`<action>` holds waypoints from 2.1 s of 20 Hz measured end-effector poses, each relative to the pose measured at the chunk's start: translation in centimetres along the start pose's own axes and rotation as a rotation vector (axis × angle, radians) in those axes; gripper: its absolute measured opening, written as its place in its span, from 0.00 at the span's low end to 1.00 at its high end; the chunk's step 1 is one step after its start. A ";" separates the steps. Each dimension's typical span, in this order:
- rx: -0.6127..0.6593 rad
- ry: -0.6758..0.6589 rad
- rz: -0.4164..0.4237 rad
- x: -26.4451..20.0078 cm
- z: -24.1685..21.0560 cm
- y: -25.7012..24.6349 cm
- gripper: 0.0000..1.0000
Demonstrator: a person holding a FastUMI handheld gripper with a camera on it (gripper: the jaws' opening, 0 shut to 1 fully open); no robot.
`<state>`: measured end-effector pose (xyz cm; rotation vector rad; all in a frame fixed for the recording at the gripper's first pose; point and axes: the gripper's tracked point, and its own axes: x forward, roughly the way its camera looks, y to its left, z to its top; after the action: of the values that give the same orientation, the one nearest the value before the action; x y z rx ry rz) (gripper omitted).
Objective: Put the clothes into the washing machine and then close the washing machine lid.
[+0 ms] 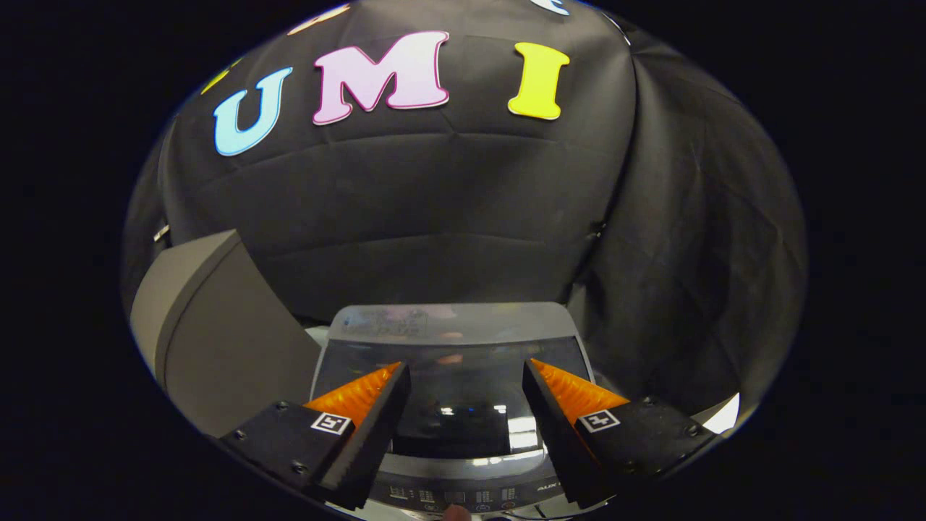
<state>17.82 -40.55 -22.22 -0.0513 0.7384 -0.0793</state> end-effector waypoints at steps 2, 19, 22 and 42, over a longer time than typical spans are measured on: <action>-0.018 0.022 -0.001 0.3 -1.4 0.1 0.98; -0.018 0.162 -0.009 2.0 -9.6 0.3 0.99; -0.021 0.154 -0.014 1.6 -9.2 0.2 0.98; -0.001 -0.447 0.007 -14.2 13.9 0.3 0.98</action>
<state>16.76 -38.71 -2.49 -0.0648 0.2921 -0.0573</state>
